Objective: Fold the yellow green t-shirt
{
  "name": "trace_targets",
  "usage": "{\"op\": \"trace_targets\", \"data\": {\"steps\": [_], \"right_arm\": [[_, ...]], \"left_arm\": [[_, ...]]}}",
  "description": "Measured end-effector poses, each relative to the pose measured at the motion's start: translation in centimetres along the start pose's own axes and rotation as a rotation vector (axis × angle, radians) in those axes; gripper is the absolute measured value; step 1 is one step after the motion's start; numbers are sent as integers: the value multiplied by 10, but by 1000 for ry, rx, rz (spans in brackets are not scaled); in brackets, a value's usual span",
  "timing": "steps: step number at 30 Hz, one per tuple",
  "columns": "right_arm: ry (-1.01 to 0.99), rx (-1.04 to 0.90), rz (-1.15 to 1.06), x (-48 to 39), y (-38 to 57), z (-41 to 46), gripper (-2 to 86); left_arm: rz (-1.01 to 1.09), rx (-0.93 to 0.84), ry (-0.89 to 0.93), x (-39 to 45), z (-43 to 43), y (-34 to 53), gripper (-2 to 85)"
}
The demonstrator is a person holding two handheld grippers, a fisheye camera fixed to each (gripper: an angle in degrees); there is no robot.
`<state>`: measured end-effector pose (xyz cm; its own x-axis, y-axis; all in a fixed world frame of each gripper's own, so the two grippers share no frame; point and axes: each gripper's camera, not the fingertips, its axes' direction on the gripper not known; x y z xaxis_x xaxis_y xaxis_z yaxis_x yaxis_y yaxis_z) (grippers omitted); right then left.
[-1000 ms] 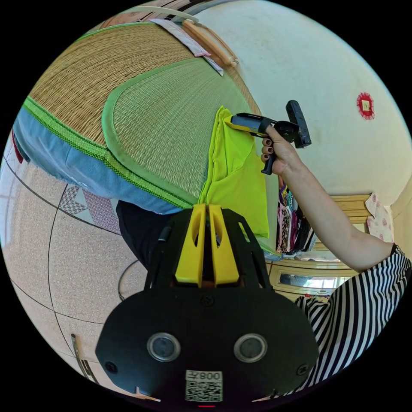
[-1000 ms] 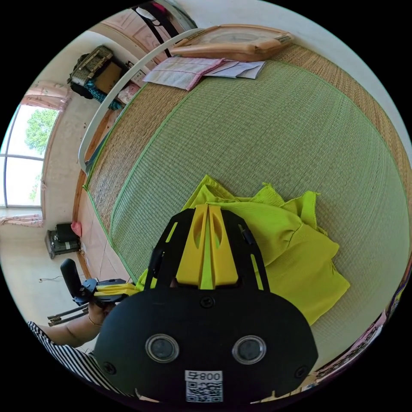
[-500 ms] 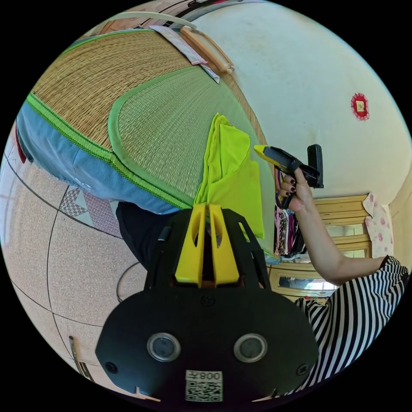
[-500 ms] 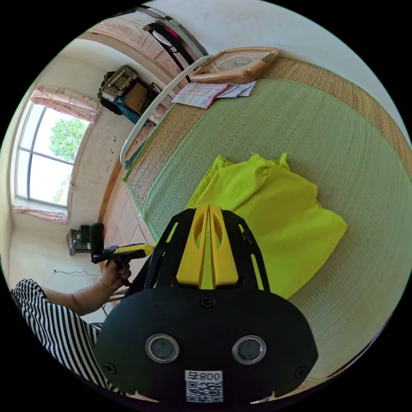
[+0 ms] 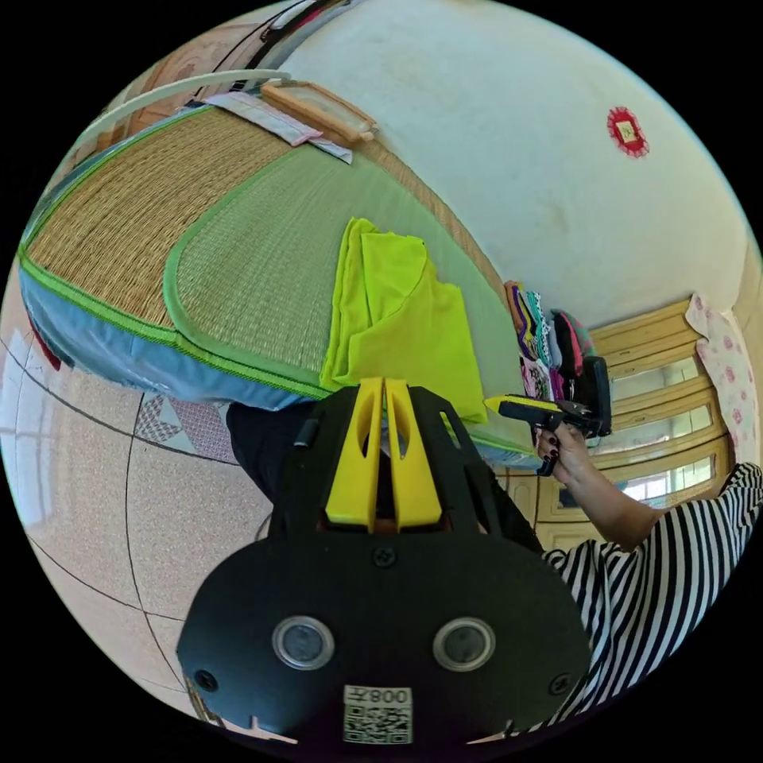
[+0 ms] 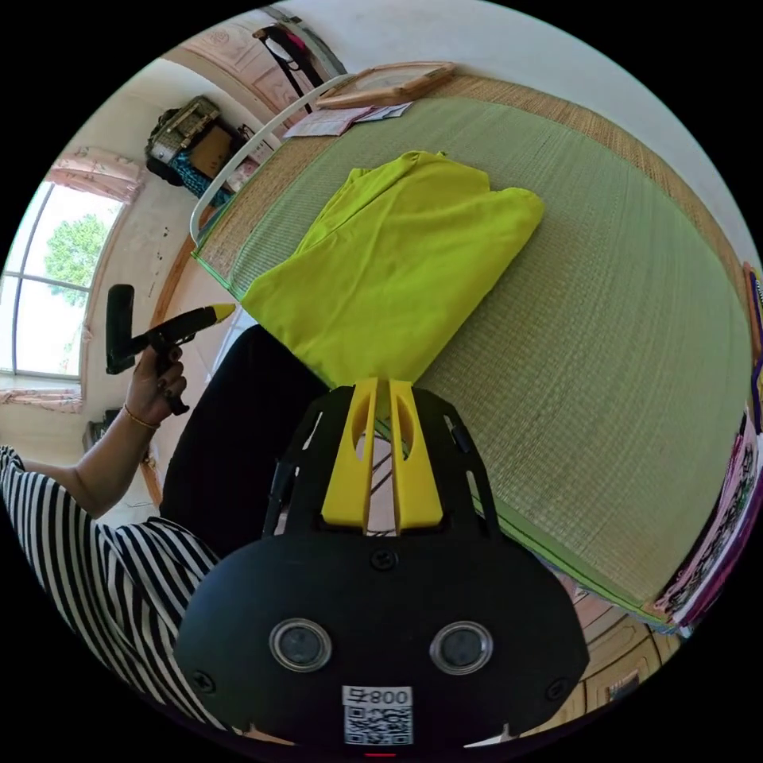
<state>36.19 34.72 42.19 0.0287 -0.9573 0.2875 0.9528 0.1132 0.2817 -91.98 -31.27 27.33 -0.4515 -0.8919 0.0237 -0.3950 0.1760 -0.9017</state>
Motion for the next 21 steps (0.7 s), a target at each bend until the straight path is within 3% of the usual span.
{"op": "trace_targets", "data": {"steps": [7,21], "right_arm": [[106,39,-7,-46,36,22,58],[132,53,1,-85,47,41,68]], "left_arm": [[22,-108,-159,8,57,-16,2],[46,-95,-187,26,103,0,3]]}}
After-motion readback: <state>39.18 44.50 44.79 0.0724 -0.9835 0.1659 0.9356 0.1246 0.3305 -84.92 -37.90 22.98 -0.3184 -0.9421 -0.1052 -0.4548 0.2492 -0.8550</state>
